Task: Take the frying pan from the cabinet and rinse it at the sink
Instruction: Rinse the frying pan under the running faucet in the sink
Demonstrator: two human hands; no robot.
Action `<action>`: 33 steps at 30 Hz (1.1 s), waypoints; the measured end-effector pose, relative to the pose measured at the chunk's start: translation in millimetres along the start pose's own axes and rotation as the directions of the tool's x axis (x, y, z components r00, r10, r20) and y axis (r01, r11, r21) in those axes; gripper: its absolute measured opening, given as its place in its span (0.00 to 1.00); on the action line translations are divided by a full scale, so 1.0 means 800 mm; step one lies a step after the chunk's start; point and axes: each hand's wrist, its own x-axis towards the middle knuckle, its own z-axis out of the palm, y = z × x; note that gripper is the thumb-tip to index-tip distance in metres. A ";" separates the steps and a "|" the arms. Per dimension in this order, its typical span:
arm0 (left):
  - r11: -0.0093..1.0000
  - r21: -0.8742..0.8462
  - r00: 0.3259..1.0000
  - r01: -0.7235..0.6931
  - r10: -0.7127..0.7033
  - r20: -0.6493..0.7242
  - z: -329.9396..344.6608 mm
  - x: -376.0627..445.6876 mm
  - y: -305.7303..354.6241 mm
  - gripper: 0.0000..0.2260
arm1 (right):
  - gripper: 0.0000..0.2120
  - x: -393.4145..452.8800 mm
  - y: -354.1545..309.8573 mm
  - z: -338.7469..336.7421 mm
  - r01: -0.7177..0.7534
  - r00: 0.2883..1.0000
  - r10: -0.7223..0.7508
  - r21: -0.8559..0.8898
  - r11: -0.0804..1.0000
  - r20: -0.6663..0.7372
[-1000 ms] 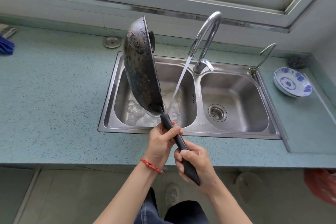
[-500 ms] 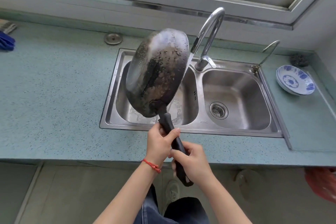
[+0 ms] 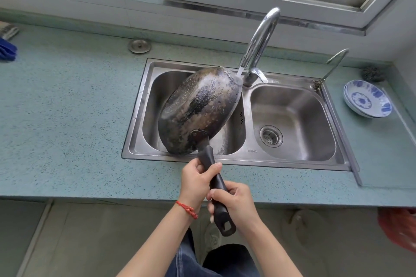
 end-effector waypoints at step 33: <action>0.993 -0.049 0.983 0.110 -0.102 0.156 0.043 0.025 -0.012 0.04 | 0.08 0.016 -0.009 -0.038 -0.042 0.988 0.035 -0.042 0.998 -0.151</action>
